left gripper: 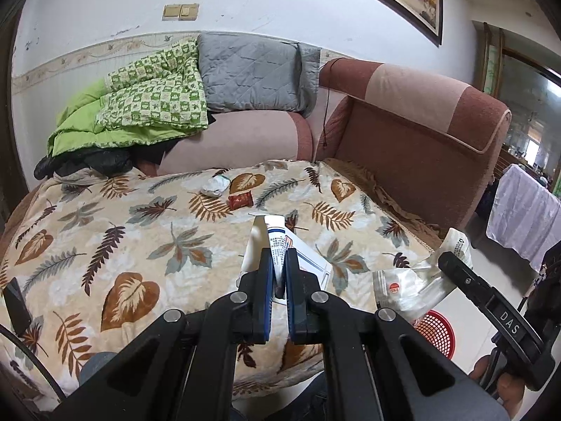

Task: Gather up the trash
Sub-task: 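Carry both white boxes in both tools over the red wastebasket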

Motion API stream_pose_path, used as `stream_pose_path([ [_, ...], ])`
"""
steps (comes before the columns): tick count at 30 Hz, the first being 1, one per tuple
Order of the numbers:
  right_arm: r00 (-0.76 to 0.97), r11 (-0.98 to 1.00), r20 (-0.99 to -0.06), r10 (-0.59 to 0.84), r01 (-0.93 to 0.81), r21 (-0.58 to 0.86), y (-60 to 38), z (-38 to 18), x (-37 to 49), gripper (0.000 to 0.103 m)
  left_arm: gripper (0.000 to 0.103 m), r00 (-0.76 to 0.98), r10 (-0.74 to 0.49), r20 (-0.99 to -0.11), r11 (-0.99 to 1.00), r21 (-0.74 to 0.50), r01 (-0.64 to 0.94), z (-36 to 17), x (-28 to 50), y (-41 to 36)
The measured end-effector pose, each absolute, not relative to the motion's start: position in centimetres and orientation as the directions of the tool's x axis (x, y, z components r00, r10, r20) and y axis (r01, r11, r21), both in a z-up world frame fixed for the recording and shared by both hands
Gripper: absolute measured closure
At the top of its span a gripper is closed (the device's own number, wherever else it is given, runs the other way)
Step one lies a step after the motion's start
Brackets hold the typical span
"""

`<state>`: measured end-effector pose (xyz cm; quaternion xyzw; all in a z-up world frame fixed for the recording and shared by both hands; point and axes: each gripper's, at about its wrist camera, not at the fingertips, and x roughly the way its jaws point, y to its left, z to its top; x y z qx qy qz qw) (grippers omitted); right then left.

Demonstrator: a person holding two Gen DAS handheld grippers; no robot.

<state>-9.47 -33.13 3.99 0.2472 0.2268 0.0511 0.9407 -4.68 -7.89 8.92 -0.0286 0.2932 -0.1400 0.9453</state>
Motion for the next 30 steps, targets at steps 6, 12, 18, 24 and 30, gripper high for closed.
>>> stream_pose_path([
  [6,0.903,0.879,-0.394,0.171,0.041,0.475,-34.3,4.7,-11.3,0.063,0.097,0.791,-0.297,-0.534,0.954,-0.127,0.272,9.6,-5.7,-8.9],
  [12,0.915,0.885,-0.388,0.113,0.085,0.457,-35.8,5.4,-13.2,0.063,0.097,0.786,-0.326,-0.525,0.943,-0.118,0.312,10.0,-6.6,-10.5],
  [18,0.919,0.889,-0.392,0.046,0.142,0.436,-37.9,5.7,-15.1,0.063,0.097,0.768,-0.365,-0.526,0.925,-0.110,0.364,10.1,-7.2,-12.9],
  [24,0.915,0.878,-0.403,-0.026,0.213,0.428,-40.4,5.6,-17.2,0.063,0.097,0.738,-0.419,-0.529,0.894,-0.099,0.436,10.0,-7.8,-16.3],
  [30,0.904,0.857,-0.413,-0.107,0.295,0.422,-43.3,5.3,-19.4,0.063,0.097,0.700,-0.470,-0.538,0.855,-0.079,0.513,9.7,-8.3,-20.5],
])
